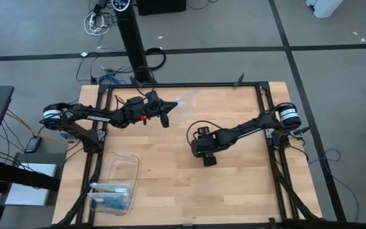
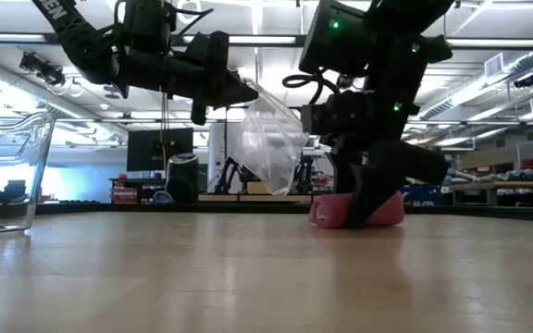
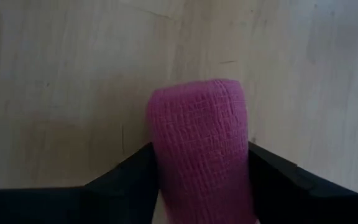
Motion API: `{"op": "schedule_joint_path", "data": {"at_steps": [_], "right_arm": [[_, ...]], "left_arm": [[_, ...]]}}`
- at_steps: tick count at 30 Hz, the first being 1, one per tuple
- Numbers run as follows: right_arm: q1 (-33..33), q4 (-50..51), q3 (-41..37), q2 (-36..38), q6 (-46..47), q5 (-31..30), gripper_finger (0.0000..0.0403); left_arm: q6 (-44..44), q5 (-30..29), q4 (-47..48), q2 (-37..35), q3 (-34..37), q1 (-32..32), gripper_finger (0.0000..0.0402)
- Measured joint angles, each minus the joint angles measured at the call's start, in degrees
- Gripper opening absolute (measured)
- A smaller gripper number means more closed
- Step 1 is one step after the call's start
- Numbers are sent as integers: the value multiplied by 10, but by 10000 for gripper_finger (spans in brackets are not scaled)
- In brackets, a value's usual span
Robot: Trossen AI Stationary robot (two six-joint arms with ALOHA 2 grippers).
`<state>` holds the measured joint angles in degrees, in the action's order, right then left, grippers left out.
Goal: Roll bandage
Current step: Put the rolled pink bandage into the transparent zip bag
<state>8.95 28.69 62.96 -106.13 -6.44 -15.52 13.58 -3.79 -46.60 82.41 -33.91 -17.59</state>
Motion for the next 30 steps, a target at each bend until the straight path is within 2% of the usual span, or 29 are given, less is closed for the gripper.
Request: {"op": "schedule_joint_path", "data": {"at_steps": [4,8,12,17,23,27,30], "right_arm": [[7,8,6,-1,-16,-2,143],[15,72,47,22,-29,2,78],[8,162,103,77,-35,-56,76],[-28,208,160,154,-38,-106,75],[-70,197,176,205,-45,-103,72],[-86,202,177,191,-53,-71,72],[-90,196,176,170,-59,-72,72]], "left_arm": [[-1,0,-1,0,0,0,0],[-13,0,12,0,0,0,0],[-43,44,21,0,0,2,0],[-110,122,22,0,0,21,0],[-150,135,29,0,0,42,0],[-151,135,31,0,-2,47,0],[-153,137,42,0,-10,52,0]]}}
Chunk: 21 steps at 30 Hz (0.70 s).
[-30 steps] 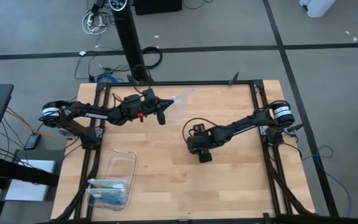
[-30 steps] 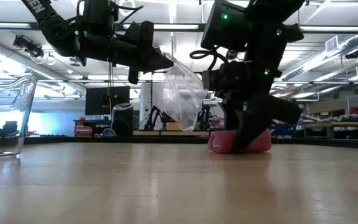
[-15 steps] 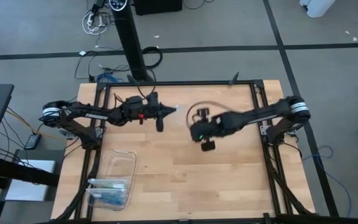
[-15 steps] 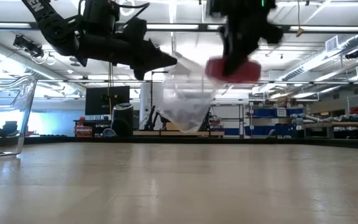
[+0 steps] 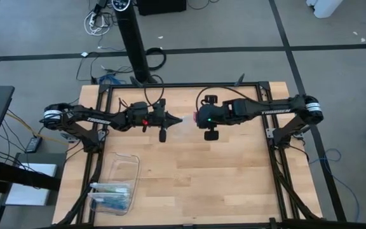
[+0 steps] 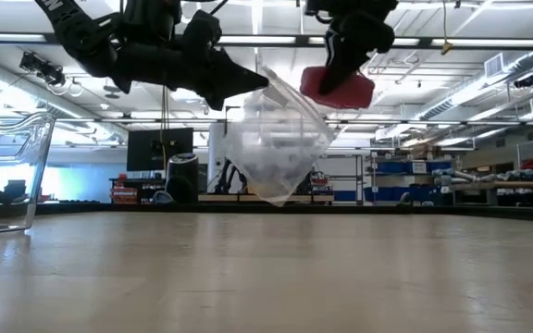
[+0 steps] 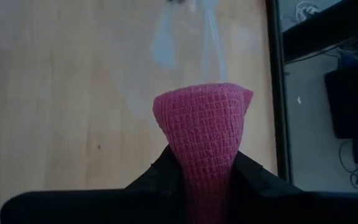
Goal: Roll bandage
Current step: Put the rolled pink bandage into the transparent zip bag
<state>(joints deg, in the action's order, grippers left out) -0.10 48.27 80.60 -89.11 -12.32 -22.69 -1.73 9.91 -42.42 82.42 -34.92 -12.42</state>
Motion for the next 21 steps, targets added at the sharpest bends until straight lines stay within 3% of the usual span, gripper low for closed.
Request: {"op": "schedule_joint_path", "data": {"at_steps": [17,21], "right_arm": [[-12,13,0,15,22,-13,72],[-13,11,0,14,26,12,72]], "left_arm": [[-23,-2,64,0,-25,6,0],[-23,-7,60,0,-25,6,0]]}}
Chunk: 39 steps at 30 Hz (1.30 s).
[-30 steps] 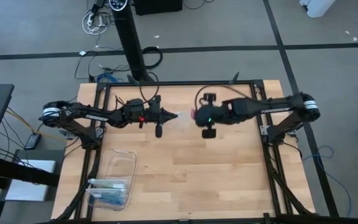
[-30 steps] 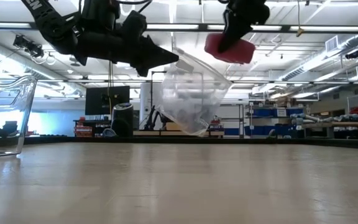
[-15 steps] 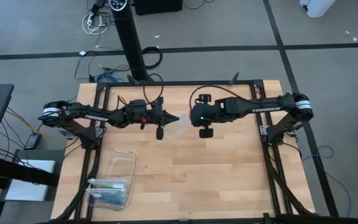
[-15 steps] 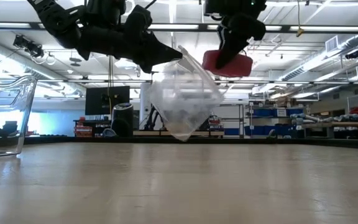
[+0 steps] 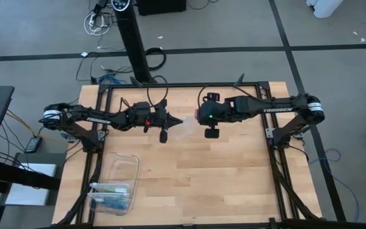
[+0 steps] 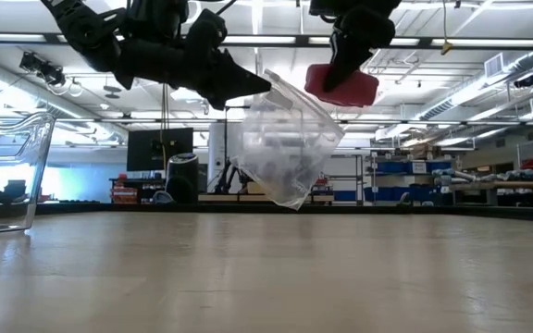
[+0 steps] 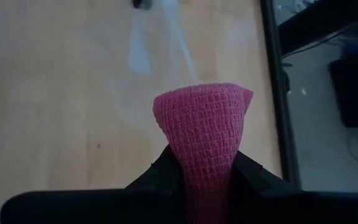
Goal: Roll bandage
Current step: Put the rolled pink bandage into the transparent zip bag
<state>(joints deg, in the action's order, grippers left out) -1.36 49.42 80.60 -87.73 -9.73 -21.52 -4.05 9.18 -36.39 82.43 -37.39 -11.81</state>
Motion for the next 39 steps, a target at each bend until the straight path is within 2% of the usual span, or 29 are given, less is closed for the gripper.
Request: {"op": "schedule_joint_path", "data": {"at_steps": [23,30,34,39], "right_arm": [[-24,-5,0,-20,-4,42,72],[-25,-6,0,-22,-5,73,72],[-25,-9,0,-26,-15,116,72],[-26,-15,0,-41,-43,126,72]], "left_arm": [[2,-4,-9,0,0,4,0],[6,-8,-12,0,0,4,0],[7,-9,-16,0,0,4,0],[15,-9,-16,0,0,4,0]]}}
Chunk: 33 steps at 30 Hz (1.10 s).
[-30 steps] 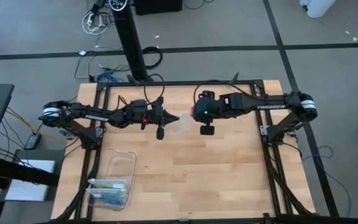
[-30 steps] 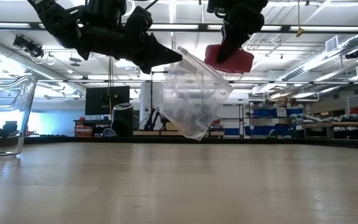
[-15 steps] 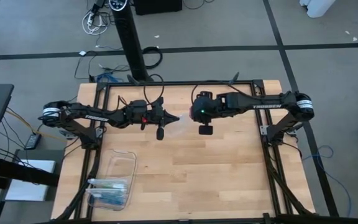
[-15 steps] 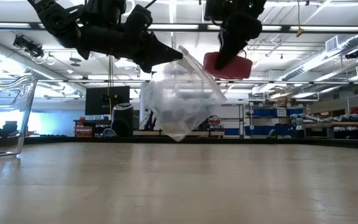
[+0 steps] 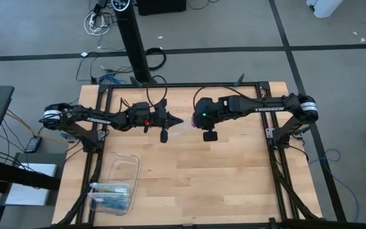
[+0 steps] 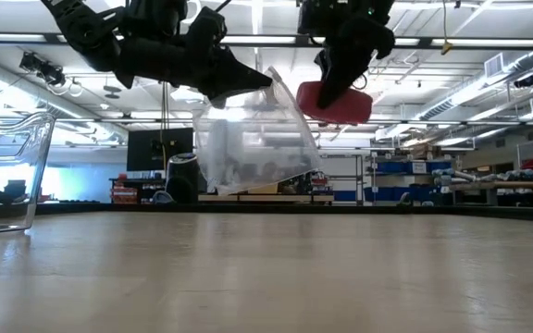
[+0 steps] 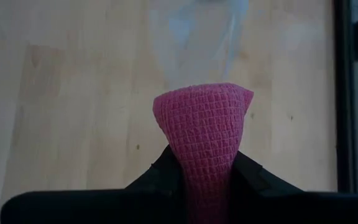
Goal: Roll bandage
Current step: Put the rolled pink bandage into the transparent zip bag
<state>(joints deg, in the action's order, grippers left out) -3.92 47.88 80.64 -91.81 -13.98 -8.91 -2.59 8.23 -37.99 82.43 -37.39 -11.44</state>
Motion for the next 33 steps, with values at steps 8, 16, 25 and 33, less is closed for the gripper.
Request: {"op": "schedule_joint_path", "data": {"at_steps": [8,16,25,33], "right_arm": [[20,-3,-1,-12,-17,-33,71],[28,26,-1,-8,-5,-6,70],[28,-48,-156,23,85,77,70],[28,-229,-329,35,168,88,71]], "left_arm": [[2,5,1,0,0,0,0],[2,10,8,0,0,0,0],[-2,15,10,-4,1,-1,0],[4,35,-8,-4,2,-6,0]]}}
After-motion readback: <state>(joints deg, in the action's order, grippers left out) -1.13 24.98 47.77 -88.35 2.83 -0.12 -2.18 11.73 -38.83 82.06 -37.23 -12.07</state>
